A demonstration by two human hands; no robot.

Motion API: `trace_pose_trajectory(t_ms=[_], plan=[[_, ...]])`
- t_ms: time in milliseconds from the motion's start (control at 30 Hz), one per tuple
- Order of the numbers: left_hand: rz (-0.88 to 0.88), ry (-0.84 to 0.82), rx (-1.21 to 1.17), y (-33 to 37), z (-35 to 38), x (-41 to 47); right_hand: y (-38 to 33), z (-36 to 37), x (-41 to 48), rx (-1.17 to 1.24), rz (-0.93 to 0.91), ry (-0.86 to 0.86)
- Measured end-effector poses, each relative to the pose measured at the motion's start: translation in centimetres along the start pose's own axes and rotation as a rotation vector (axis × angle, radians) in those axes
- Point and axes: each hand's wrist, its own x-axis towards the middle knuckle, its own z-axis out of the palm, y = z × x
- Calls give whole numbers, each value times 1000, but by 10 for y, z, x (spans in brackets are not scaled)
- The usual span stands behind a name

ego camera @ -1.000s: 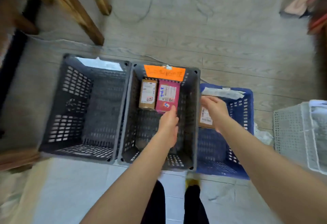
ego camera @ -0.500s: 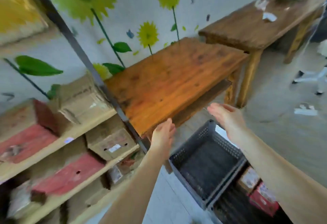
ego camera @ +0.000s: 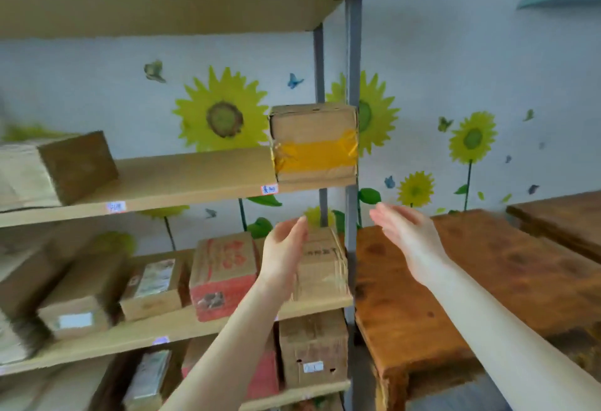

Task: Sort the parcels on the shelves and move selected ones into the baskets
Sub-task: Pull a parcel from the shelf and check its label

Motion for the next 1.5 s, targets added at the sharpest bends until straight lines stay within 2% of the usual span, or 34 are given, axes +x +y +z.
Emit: trace_pose_trajectory(t_ms=[167,333,467,533,600,667,733,867,1067,1133,1267,1333,1400,1500], plan=[[135,39,68,34,-42,54,-9,57,37,-47,-126,70],[234,67,137,51,-43,100,-25,90,74,-109,-362,277],[296,27,234,57,-32,125,-46,97,111,-299,-523,416],[293,11,283,59,-24,132,-58,96,128,-309,-458,375],[284,0,284,62,-19,133,-68,97,140,-221,-279,292],[258,-34,222,61,-18,134,-77,97,146,-143,-73,245],[244,-35,114,63,-19,131,-86,95,148,-41,40,218],[464,120,-69,87,-24,114,-94,93,141,267,58,143],[756,337,143,104,-42,87,-47,105,129,385,229,-53],[803,344,231,99,-47,82,-33,109,122,288,215,-74],[877,293,355,93,-50,74,-34,109,122,-71,-57,78],[922,241,429,92,-46,70,-50,108,116,43,-128,61],[956,147,472,89,-41,67,-67,107,112,142,-148,-47],[882,23,282,88,-37,63,-81,100,105,12,-185,-159]])
